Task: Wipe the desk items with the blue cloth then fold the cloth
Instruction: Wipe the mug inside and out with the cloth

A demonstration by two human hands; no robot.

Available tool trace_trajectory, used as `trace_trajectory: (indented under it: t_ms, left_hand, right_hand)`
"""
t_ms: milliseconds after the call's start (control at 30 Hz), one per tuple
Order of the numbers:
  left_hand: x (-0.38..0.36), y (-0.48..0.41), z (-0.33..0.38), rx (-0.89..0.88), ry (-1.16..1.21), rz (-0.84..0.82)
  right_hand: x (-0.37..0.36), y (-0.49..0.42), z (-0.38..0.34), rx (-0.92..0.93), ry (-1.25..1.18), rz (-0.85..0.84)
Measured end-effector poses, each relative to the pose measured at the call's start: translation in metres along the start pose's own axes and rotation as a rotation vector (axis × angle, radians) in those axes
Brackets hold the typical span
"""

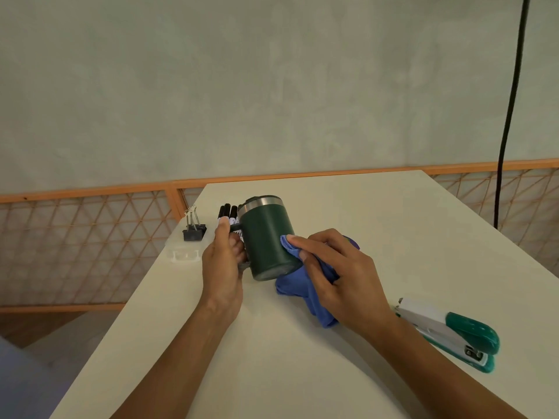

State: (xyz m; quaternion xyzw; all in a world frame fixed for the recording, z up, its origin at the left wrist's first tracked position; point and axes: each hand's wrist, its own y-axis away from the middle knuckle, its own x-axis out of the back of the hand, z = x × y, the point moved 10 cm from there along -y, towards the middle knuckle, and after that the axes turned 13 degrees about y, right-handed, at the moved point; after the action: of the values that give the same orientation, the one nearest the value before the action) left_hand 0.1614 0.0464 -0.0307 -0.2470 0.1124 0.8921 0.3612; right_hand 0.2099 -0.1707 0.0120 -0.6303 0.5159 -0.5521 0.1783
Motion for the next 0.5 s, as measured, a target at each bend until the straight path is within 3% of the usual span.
trace_trajectory:
  t_ms: [333,500]
  left_hand:
    - [-0.013,0.011,0.011,-0.124,-0.162,-0.113]
    - [-0.021,0.018,0.009,-0.151,-0.261,-0.174]
  right_hand:
    - [-0.006,0.005,-0.025,0.135,0.188,-0.052]
    - [-0.006,0.003,-0.017,0.061,0.195,-0.007]
